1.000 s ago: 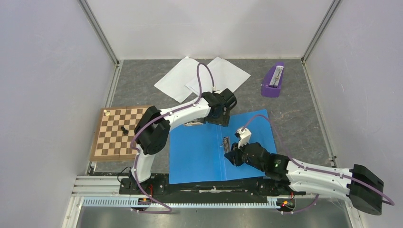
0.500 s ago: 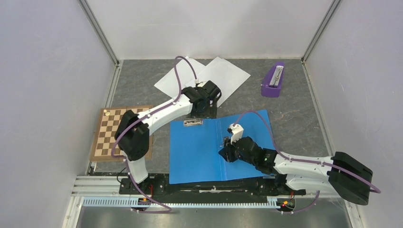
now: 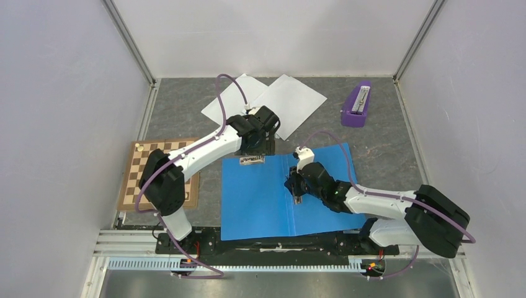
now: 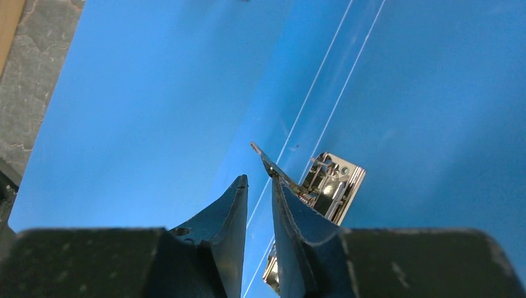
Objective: Put the files into the folder
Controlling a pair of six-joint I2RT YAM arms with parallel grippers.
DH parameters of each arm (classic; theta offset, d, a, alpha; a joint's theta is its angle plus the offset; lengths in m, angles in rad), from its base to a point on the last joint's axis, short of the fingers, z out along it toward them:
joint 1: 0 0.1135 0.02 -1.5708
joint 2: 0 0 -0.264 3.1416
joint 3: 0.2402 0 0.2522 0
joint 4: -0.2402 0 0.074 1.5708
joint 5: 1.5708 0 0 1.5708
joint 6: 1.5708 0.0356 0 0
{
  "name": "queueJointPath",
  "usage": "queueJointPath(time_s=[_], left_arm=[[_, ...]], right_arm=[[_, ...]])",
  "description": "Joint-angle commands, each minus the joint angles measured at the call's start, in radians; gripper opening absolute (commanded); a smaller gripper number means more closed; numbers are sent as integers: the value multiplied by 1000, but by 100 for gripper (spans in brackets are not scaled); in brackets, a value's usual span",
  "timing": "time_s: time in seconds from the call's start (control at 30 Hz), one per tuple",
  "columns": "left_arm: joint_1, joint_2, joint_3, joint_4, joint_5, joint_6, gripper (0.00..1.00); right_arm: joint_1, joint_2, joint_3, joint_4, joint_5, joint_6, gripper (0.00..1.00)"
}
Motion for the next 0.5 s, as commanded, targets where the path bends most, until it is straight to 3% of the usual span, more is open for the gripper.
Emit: queueJointPath(time_s=[0.0,0.47], left_arm=[[12,-54,-6,13,-22,-2,93],[36,-59,18,20,-10,15,93]], right_arm=[[-34,39,53,27,-11,-29,23],[-94,142,120,-10,-4,-8,23]])
